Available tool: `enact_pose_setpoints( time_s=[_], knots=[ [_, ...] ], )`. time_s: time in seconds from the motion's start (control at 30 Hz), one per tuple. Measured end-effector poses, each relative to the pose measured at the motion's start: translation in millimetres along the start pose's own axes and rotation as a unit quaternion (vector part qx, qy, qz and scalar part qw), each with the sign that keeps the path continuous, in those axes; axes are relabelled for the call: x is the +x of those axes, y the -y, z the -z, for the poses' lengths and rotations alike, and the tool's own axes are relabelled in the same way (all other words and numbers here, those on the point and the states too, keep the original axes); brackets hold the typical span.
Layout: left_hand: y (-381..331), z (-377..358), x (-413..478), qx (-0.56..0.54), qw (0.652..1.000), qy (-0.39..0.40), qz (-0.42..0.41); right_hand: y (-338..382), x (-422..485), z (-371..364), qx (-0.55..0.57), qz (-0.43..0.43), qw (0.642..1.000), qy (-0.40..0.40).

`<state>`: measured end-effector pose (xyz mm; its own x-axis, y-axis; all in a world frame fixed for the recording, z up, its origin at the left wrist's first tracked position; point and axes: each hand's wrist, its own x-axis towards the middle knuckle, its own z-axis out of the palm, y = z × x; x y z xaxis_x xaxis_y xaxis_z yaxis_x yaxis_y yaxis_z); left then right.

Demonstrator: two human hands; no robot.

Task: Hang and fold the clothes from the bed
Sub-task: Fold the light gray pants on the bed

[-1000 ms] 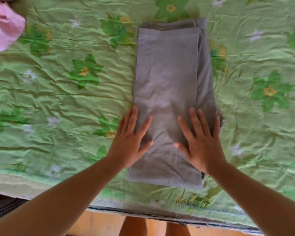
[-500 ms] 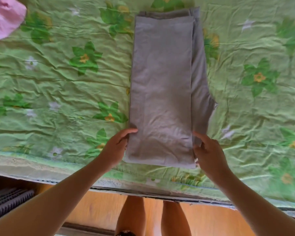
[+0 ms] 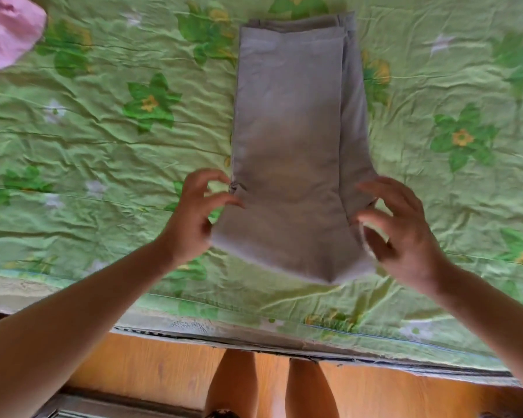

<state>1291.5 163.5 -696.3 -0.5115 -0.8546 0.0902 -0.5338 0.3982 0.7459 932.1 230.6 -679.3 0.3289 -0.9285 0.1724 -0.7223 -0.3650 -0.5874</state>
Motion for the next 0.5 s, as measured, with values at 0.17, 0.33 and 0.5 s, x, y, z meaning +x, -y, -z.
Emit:
enact_pose_setpoints(
  time_s=[0.17, 0.33, 0.5],
  knots=[
    [7, 30, 97, -0.207, 0.944, -0.037, 0.253, -36, 95, 28, 0.404, -0.317, 0.856, -0.057],
    [24, 18, 133, -0.306, 0.871, 0.064, 0.378, -71, 129, 29, 0.489, -0.466, 0.713, 0.186],
    [33, 13, 94, -0.270, 0.889, 0.095, 0.358, -77, 119, 19, 0.434, -0.459, 0.707, 0.318]
  ],
)
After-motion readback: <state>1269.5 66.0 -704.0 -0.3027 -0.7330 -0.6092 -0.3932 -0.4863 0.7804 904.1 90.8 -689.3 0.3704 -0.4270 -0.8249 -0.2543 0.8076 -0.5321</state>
